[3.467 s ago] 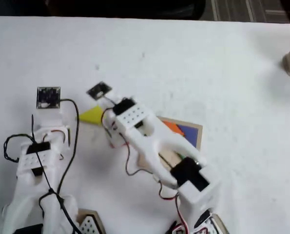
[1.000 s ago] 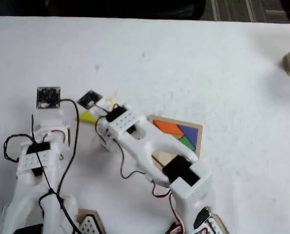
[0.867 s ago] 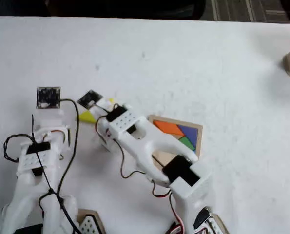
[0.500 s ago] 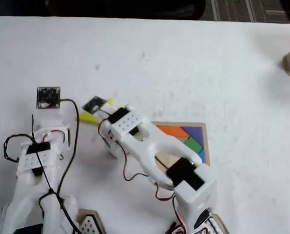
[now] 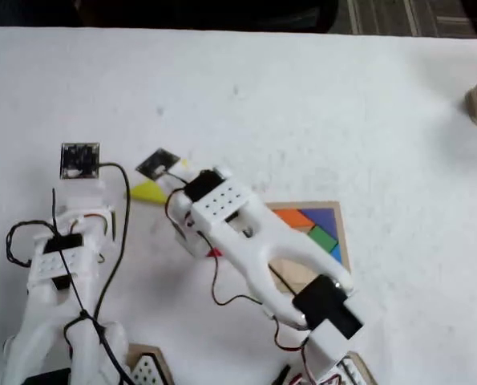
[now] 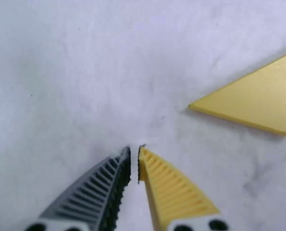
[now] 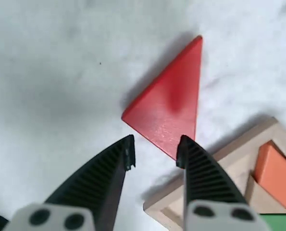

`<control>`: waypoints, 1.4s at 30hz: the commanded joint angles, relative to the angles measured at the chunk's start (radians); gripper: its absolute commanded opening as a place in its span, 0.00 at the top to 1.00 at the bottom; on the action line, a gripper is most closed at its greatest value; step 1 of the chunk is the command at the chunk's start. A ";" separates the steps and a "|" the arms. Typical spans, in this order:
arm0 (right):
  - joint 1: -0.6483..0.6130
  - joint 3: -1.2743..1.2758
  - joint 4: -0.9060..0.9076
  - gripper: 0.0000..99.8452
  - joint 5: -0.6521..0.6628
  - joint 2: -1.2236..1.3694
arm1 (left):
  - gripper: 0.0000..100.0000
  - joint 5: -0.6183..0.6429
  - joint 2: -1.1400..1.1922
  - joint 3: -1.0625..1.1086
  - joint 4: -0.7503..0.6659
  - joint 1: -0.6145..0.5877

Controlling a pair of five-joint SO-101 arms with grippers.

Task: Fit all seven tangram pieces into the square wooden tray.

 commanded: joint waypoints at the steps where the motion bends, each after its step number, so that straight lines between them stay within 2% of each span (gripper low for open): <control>1: 0.050 -0.021 0.004 0.87 0.011 -0.053 | 0.94 0.005 -0.031 -0.005 -0.026 -0.012; 4: 0.077 -0.021 -0.010 0.84 0.011 -0.042 | 0.94 0.005 -0.031 -0.005 -0.026 -0.012; 9: 0.054 -0.020 -0.010 0.67 0.005 -0.004 | 0.94 0.005 -0.031 -0.005 -0.026 -0.012; 11: 0.033 -0.012 -0.007 0.64 0.005 0.013 | 0.94 0.005 -0.031 -0.005 -0.026 -0.012; 15: -0.022 0.018 -0.045 0.64 0.005 0.035 | 0.94 0.005 -0.031 -0.005 -0.026 -0.012; 22: -0.022 0.117 -0.223 0.64 0.012 0.081 | 0.94 0.005 -0.031 -0.005 -0.026 -0.012; 27: -0.027 0.120 -0.277 0.64 0.012 0.153 | 0.94 0.005 -0.031 -0.005 -0.026 -0.012; 32: -0.033 0.118 -0.277 0.64 0.012 0.162 | 0.94 0.005 -0.031 -0.003 -0.026 -0.012; 42: -0.142 0.127 -0.242 0.64 0.014 0.182 | 0.94 0.003 -0.033 0.005 -0.026 -0.012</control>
